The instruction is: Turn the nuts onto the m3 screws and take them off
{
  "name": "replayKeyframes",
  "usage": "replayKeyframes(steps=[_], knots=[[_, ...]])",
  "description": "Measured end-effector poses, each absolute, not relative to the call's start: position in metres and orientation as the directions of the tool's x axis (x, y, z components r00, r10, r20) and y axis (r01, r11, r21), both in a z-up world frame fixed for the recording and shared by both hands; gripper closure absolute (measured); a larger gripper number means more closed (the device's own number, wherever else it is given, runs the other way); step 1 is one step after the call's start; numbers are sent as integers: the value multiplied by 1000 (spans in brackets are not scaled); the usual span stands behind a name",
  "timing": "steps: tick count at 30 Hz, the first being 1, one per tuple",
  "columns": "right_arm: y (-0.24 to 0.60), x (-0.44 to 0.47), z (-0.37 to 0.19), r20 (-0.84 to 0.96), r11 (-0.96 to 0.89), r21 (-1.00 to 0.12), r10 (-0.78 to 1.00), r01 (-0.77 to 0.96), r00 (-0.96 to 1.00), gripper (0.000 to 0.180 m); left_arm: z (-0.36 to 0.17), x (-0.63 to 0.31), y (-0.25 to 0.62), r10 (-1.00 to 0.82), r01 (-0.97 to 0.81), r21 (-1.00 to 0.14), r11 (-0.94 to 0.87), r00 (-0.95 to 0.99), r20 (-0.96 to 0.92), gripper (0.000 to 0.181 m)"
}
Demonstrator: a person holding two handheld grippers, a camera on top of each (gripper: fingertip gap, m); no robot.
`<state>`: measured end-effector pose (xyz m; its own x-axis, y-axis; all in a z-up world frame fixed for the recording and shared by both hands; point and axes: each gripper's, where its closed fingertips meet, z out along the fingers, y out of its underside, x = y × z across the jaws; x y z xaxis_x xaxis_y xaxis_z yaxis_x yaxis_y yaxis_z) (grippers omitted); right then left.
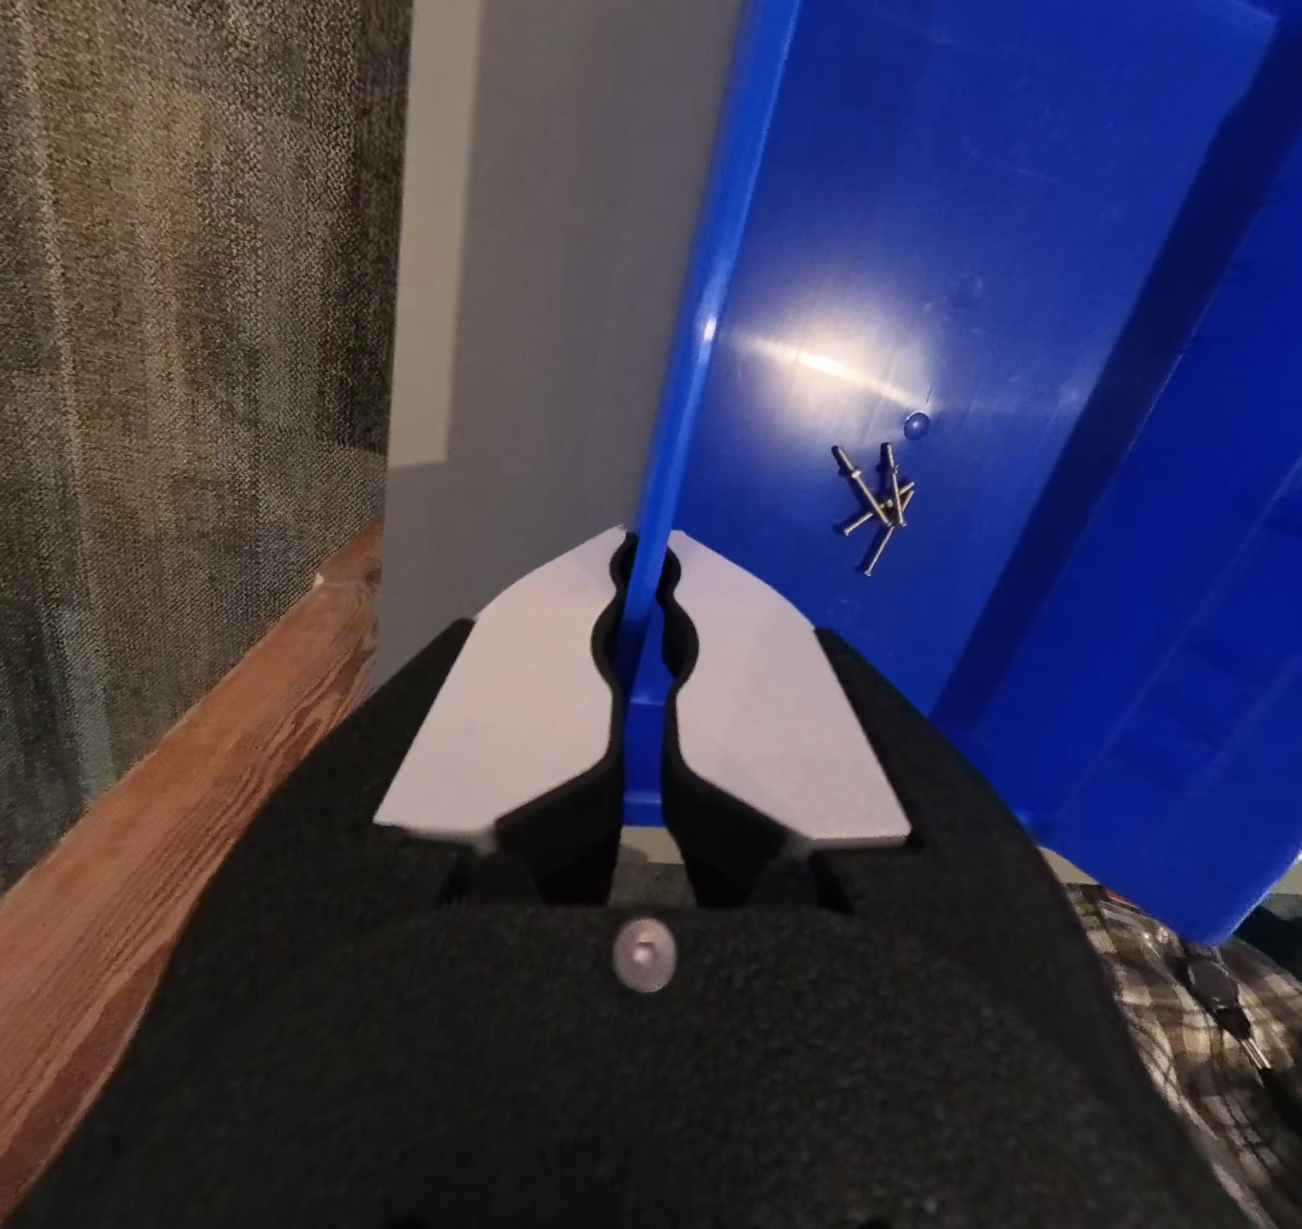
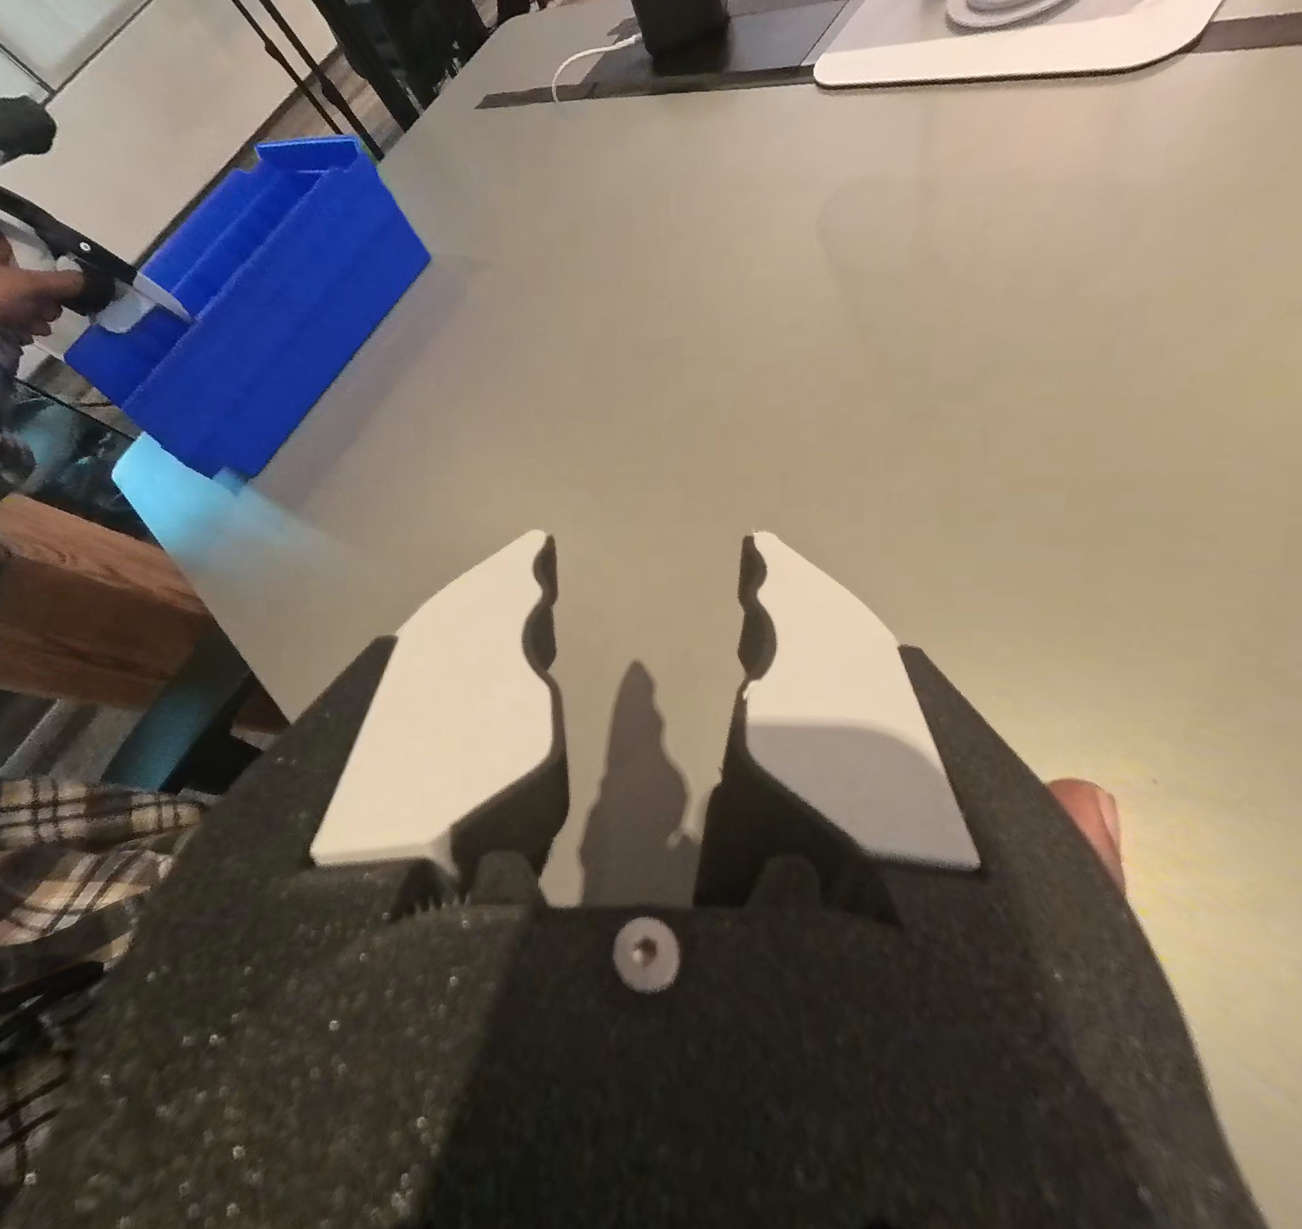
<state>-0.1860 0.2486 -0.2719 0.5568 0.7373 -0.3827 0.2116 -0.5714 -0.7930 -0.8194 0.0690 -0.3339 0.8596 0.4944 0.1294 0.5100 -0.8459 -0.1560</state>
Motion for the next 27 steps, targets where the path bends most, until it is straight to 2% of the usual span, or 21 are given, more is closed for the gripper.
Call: replayKeyframes(steps=[27], knots=[[250,-188,-281,-392,-592,-775,725,222,566,131,-333,-860,73,478,495,-179,-850,869,129,176]])
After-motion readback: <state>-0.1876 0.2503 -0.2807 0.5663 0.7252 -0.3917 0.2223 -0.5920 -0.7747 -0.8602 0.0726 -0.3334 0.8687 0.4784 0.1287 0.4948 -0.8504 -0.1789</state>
